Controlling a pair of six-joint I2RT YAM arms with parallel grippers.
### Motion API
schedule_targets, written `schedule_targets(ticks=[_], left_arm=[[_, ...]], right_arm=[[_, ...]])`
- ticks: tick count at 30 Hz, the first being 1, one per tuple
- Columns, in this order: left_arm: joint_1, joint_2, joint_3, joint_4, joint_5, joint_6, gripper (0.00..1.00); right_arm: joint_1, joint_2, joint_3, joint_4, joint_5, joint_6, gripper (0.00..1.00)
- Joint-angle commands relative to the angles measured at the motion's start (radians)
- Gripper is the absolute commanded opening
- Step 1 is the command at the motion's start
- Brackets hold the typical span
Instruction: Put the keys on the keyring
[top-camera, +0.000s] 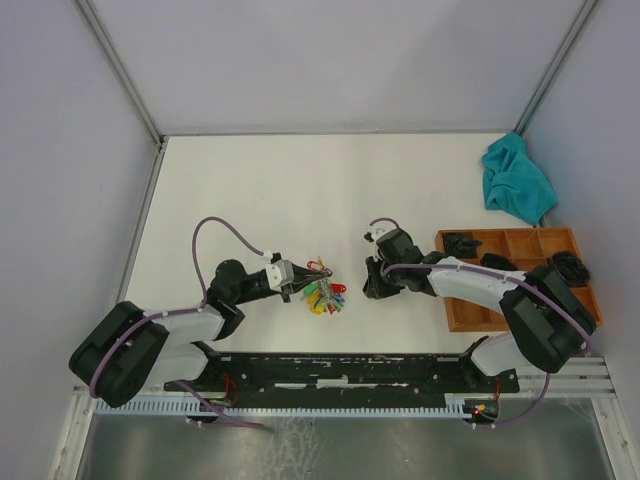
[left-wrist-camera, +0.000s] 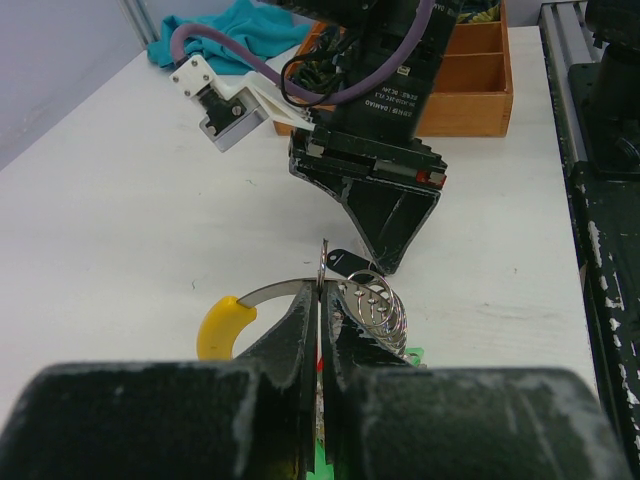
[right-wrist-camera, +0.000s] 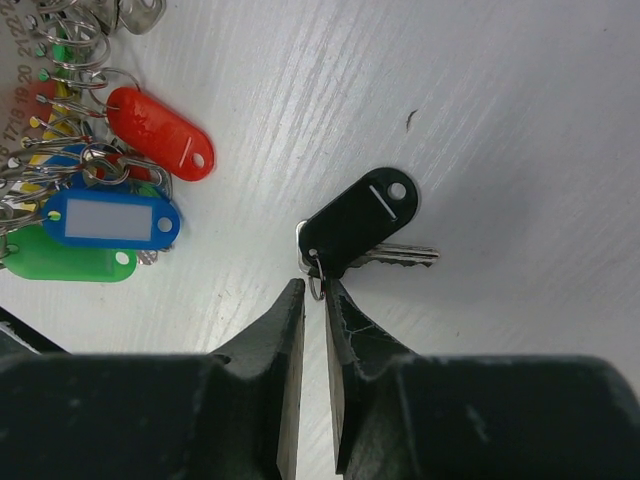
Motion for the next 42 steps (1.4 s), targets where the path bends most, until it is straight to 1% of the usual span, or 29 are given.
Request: schedule_targets(ticks=[1, 11, 19, 21, 25, 31, 35, 42], left_arm=[[-0.003, -0.006, 0.013, 0.055, 0.005, -0.015, 0.03], [-0.005, -0.006, 0.013, 0.055, 0.006, -0.015, 0.03], [-0.004, -0.008, 0.013, 0.052, 0.005, -0.015, 0.03], [-0.003, -0.008, 0.013, 0.052, 0.007, -0.015, 0.03], [-0.005, -0.008, 0.015, 0.051, 0.011, -0.015, 0.03], [-0.003, -0.005, 0.015, 0.052, 0.016, -0.013, 0.03], [-0.004, 0.001, 0.016, 0.057, 0.023, -0.013, 0.03], [-0.003, 0.016, 0.021, 0.059, 0.048, -0.013, 0.03]], right_arm=[[-0.002, 0.016, 0.039, 0.026, -0.001, 0.001, 0.21], [-0.003, 0.043, 0.035, 0.041, 0.026, 0.010, 0.20], [-0.003, 0.024, 0.036, 0.023, 0.048, -0.015, 0.03], [-0.003, 0.001, 0.045, -0.002, 0.054, -0.040, 0.01], [-0.003, -0.067, 0.086, -0.089, 0.062, -0.136, 0.01], [-0.003, -0.155, 0.158, -0.210, 0.037, -0.339, 0.01], [-0.003, -0.211, 0.180, -0.221, -0.075, -0.482, 0.01], [0.000, -0.273, 0.182, -0.183, -0.228, -0.664, 0.01]])
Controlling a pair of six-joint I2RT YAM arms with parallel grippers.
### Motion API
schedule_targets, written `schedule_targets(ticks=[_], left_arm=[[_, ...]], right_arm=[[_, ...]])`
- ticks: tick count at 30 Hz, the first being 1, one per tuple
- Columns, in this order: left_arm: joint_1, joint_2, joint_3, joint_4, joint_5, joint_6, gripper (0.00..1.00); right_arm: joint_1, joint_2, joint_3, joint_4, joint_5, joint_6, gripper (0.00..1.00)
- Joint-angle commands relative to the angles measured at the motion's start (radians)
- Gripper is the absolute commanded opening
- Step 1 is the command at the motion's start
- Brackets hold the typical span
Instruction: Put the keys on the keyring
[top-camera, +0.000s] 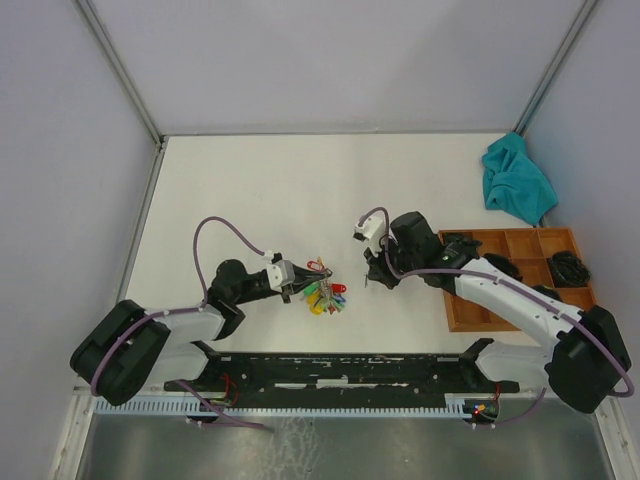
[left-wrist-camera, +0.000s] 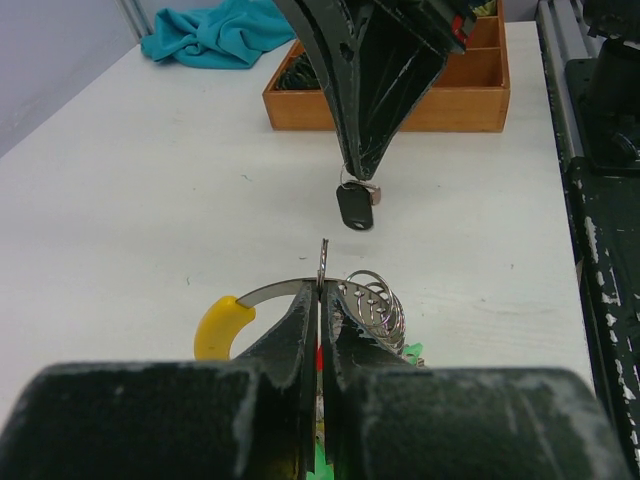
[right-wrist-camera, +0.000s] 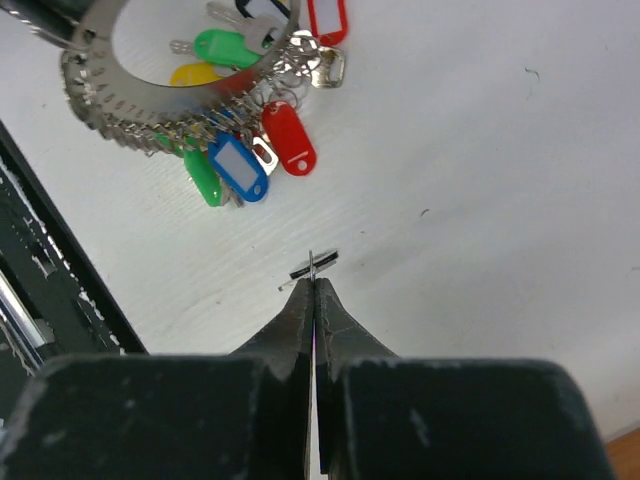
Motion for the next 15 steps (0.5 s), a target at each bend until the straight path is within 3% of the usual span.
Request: schedule_targets(ticks=[1, 7, 15], left_arm=[[-0.003, 0.013, 0.022, 0.063, 0.042, -0.014, 0.03], [-0.004, 0.022, 0.028, 0.061, 0.072, -0.011, 0.03], [-0.004, 0.041, 0.036, 0.065, 0.129, -0.009, 0.03]], right_arm=[[0.002, -0.040, 0.038, 0.028, -0.135, -0.170, 0.01], [0.050, -0.091, 0.018, 0.075, -0.153, -0.297, 0.01], [0.198, -0.104, 0.011, 0.135, -0.030, -0.423, 0.01]])
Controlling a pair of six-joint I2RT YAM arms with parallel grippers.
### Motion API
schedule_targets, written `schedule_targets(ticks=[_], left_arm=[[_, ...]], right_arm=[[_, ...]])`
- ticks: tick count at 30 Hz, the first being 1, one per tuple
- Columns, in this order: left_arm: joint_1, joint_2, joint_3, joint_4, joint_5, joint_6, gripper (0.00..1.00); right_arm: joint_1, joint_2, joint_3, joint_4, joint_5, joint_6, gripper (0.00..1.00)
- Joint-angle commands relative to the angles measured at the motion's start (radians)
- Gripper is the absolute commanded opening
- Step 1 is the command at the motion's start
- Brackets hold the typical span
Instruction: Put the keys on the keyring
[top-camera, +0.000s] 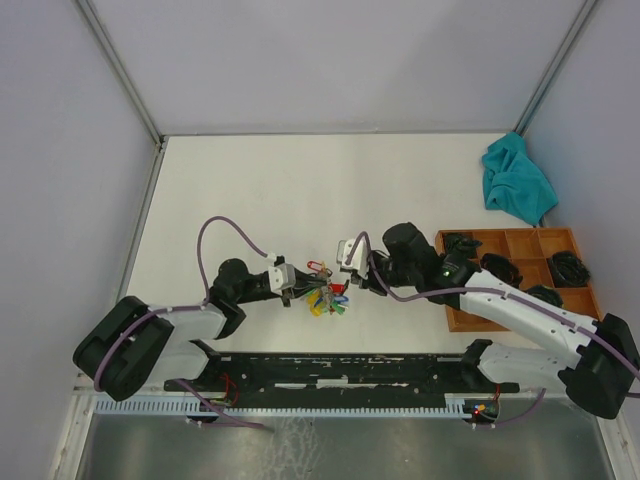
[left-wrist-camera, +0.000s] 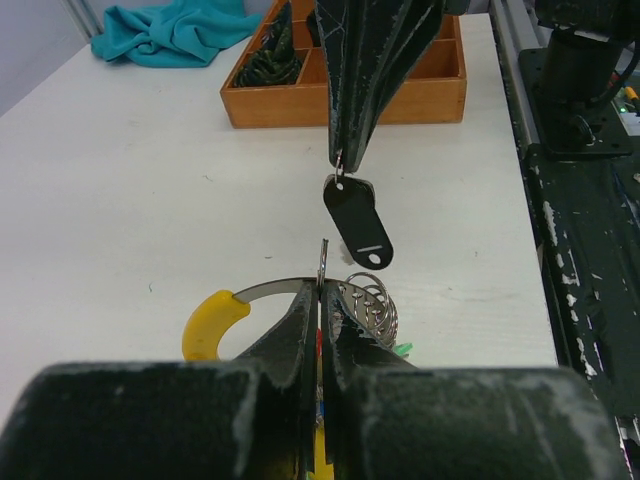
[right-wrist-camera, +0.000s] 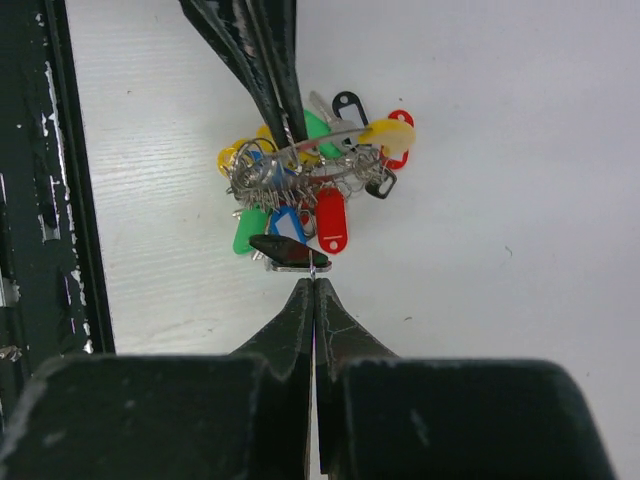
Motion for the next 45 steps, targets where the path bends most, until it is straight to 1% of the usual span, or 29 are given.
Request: schedule_targets(ticks=[1, 8, 15, 27, 45], left_arm=[[-0.004, 0.012, 0.036, 0.066, 0.053, -0.012, 0.03], [-0.003, 0.019, 0.041, 0.074, 0.076, -0.020, 0.03], [-0.003, 0.042, 0.046, 0.093, 0.098, -0.030, 0.03], [-0.003, 0.049, 0.048, 0.094, 0.105, -0.030, 0.03], [-0.004, 0.050, 0.048, 0.095, 0.101, -0.032, 0.03]], right_arm=[[0.077, -0.013, 0.014, 0.075, 0.083, -0.111, 0.01], [0.138, 0.016, 0.014, 0.111, 0.138, -0.161, 0.01], [0.173, 0.043, 0.019, 0.116, 0.159, -0.179, 0.01], [0.193, 0.069, 0.036, 0.116, 0.164, -0.185, 0.01], [0.199, 0.056, 0.027, 0.141, 0.192, -0.172, 0.01]])
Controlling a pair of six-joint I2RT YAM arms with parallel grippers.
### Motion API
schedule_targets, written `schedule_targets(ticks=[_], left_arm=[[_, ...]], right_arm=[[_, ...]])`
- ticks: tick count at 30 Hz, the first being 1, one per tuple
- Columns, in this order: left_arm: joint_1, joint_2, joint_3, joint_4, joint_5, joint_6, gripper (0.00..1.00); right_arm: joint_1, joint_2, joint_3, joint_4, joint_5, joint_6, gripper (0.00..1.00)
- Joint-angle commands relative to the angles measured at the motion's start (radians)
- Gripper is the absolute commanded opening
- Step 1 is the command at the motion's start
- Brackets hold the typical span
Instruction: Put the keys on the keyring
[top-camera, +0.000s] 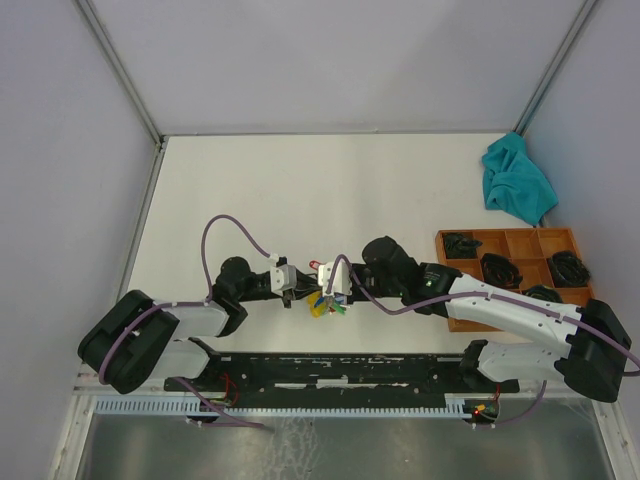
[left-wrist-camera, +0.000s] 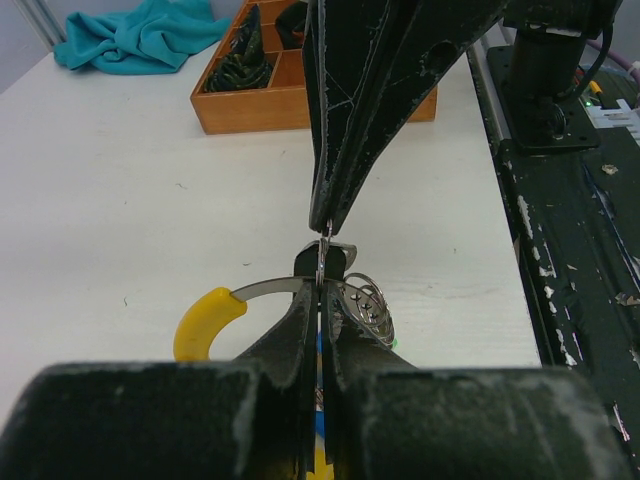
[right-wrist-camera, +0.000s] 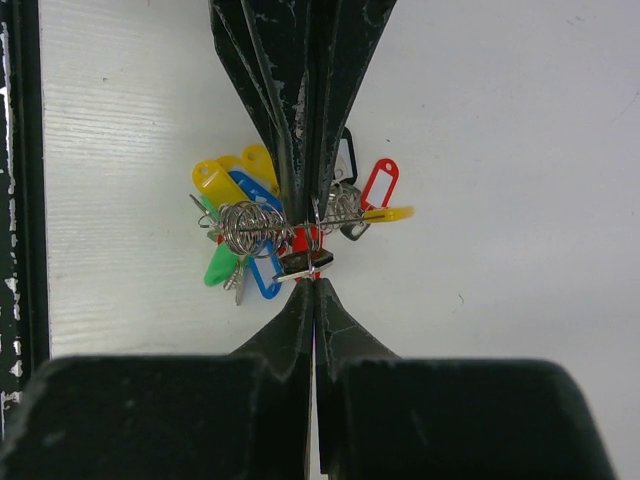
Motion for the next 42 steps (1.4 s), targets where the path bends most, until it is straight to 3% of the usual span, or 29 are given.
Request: schedule_targets(ticks=[1, 42], left_arm=[[-0.003, 0.003, 0.033, 0.071, 0.024, -0.032, 0.03], [-0.003, -0.016, 0.021, 0.065, -0.031, -0.023, 0.03]], right_arm=[[0.008, -0.013, 0.027, 0.045, 0.022, 0.001, 0.01], [0.015, -0.026, 0.040, 0.020, 0.024, 0.006, 0.01]])
